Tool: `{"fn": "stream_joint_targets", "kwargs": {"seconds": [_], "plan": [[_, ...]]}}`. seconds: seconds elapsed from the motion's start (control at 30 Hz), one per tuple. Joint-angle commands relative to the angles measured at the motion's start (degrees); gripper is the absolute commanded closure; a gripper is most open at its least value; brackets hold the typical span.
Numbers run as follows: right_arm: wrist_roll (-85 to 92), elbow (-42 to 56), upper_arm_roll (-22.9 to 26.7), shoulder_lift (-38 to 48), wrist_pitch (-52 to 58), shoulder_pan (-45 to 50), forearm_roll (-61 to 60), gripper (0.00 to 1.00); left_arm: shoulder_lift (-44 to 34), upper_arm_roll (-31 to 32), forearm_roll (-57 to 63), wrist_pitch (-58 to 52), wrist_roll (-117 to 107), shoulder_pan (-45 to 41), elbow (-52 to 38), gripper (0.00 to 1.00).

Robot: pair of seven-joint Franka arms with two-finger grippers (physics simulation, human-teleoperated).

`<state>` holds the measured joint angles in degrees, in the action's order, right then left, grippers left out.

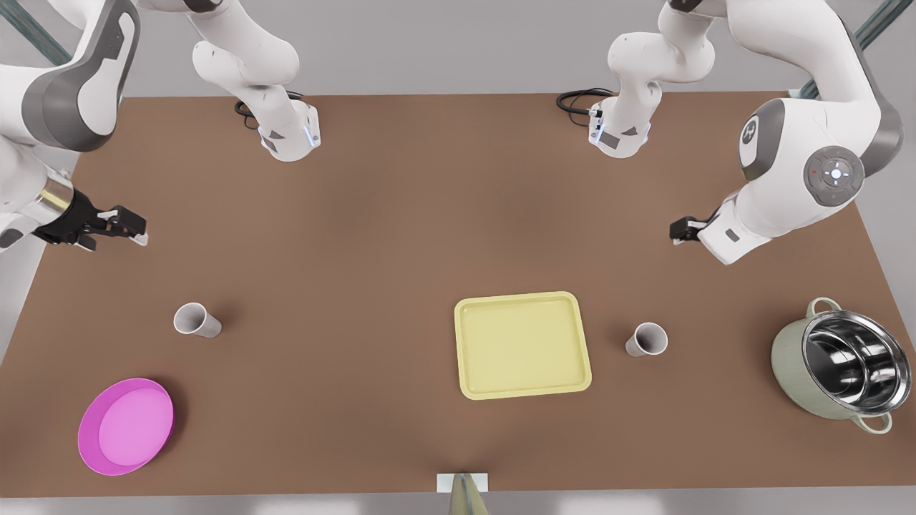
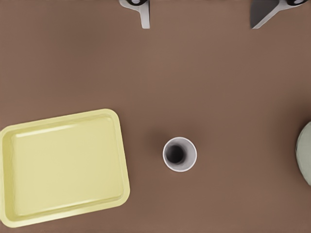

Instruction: Use both arms to respectively pick up the white IKEA cups from the middle-left and middle-right positions, then place the white IKEA cups onto the middle-middle tray, ensuring that the cups remain upright and do not tip over

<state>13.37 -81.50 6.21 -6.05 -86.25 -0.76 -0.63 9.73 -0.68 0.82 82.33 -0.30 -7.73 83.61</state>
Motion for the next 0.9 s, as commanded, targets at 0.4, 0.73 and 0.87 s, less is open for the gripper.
{"fn": "stream_joint_targets", "kwargs": {"seconds": [0.4,0.73,0.87], "plan": [[4.5,-16.6,1.0,-12.9,-31.2,-9.1,4.1,0.00,23.3,0.0,-0.7,33.7,-0.1,6.2,-0.6,0.00],[3.9,-19.7,1.0,-19.6,-34.9,-10.2,-1.1,0.00,25.5,0.0,-2.8,37.7,0.1,6.6,5.2,0.00],[3.9,-18.2,1.0,-22.2,-35.1,-10.0,-2.2,0.00,27.5,0.0,-2.8,38.2,0.0,6.9,6.4,0.00]]}}
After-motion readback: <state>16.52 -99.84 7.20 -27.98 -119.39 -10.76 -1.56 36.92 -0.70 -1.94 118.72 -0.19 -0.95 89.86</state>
